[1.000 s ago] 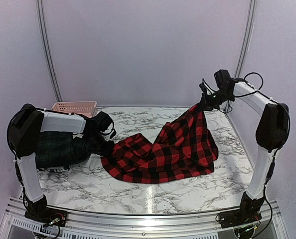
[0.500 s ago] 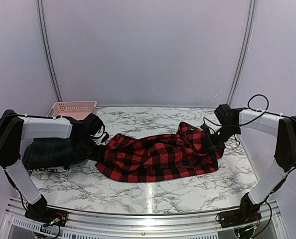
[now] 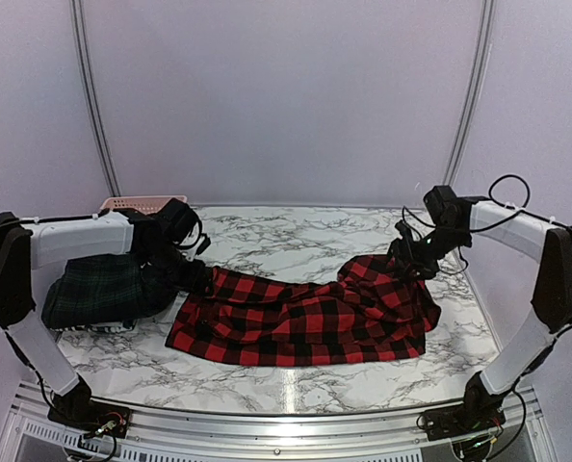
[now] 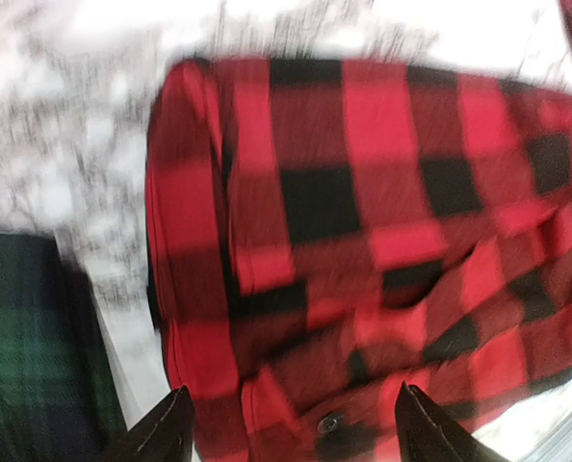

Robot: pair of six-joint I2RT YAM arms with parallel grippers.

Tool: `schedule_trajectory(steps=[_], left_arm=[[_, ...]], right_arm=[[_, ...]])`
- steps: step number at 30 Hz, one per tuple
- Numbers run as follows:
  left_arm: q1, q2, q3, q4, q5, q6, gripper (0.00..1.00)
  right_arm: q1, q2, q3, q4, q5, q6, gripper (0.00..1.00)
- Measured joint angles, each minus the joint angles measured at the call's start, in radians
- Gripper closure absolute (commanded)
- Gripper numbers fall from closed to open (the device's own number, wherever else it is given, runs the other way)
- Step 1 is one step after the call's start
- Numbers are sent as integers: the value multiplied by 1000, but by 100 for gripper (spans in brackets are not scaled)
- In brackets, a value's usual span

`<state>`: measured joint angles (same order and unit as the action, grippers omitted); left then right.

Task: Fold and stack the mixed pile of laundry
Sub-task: Adjust the crumpled shirt at the center of the board, then pick up the crumpled shirt from the center of the board.

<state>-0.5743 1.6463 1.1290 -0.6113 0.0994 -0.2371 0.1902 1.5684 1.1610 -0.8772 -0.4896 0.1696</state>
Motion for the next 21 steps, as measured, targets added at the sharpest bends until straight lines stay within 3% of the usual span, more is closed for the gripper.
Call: schedule_trajectory(steps=[6,15,17,21], left_arm=[[13,88,169,23,-22,3,21],[47,200,296,25,-22,18,16],[47,209,296,25,-21,18,16],[47,243,296,28,-18,18,22]], right_arm=[[-122,176,239,48,66,13,19],[-136,498,428,58,184,14,20],[-136,542,455,58,193,14,36],[-136,602,499,64,182,6,88]])
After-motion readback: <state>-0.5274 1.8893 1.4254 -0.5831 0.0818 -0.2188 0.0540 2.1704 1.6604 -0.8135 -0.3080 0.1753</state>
